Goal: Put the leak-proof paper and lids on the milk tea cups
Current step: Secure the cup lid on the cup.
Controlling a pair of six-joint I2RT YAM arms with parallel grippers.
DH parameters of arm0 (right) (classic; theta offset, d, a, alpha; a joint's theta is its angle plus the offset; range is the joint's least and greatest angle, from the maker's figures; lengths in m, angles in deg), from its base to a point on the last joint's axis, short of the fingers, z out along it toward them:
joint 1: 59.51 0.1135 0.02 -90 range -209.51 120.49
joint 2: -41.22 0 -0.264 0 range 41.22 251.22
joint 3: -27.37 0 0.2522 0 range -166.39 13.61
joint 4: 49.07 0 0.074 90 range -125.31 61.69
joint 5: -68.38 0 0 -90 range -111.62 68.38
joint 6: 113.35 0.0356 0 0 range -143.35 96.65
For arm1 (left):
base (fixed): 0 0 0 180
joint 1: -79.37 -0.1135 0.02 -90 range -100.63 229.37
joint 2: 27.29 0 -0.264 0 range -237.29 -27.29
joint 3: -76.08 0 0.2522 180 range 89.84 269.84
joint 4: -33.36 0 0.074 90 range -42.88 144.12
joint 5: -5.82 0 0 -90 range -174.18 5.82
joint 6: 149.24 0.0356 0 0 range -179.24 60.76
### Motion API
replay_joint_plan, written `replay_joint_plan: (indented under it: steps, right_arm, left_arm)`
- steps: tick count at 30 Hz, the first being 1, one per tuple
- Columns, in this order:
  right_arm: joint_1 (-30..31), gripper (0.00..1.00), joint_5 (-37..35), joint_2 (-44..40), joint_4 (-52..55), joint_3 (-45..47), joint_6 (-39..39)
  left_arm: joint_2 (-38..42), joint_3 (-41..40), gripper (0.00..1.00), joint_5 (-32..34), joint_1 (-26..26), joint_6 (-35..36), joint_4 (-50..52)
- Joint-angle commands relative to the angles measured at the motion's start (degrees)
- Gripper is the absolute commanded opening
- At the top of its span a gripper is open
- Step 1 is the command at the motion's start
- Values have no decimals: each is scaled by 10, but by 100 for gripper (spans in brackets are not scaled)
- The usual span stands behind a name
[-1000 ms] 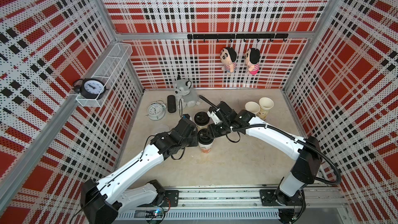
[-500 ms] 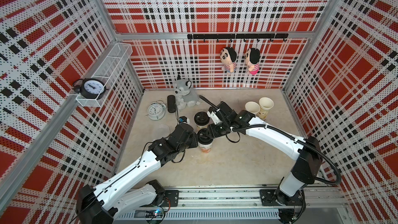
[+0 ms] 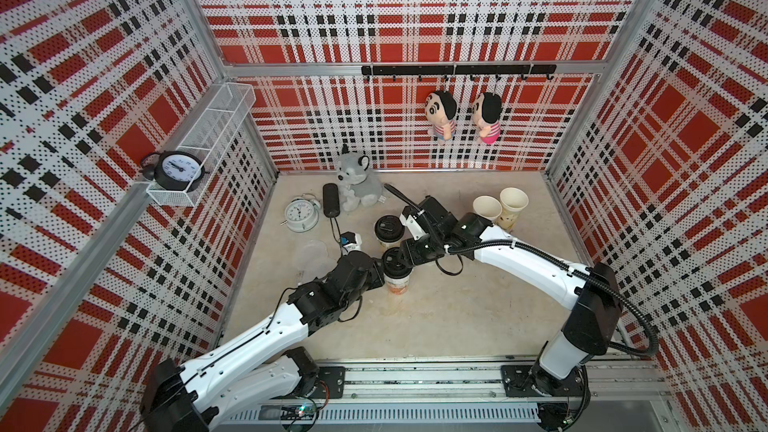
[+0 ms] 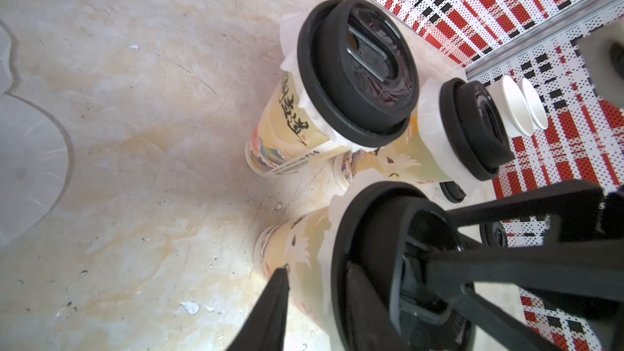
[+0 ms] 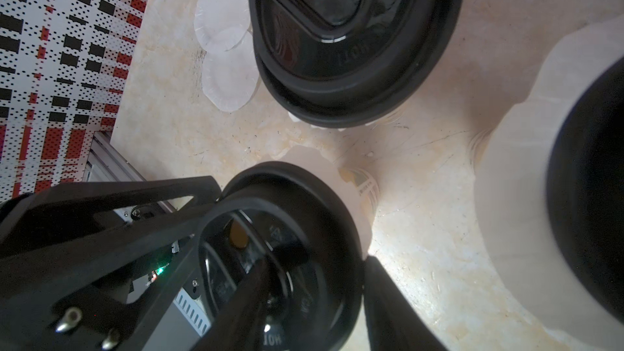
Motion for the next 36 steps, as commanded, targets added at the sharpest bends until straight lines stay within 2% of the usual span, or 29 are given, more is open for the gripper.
replay_joint_plan:
  steps: [1,14,24,36]
  right_arm:
    - [11,47,-18,22,66,29,-6]
    - [11,47,-27,15,68,35,0]
    - [11,47,-39,17,78,7,1]
    - [11,51,-61,46,115,-96,-14]
  left_arm:
    - [-24,-33,34,-72,21,5,151]
    - [-76,112,44,-39,-33,102,171]
    - [-90,218,46,-30,-74,163,178]
    - [-83,210,46,-43,-105,179,167]
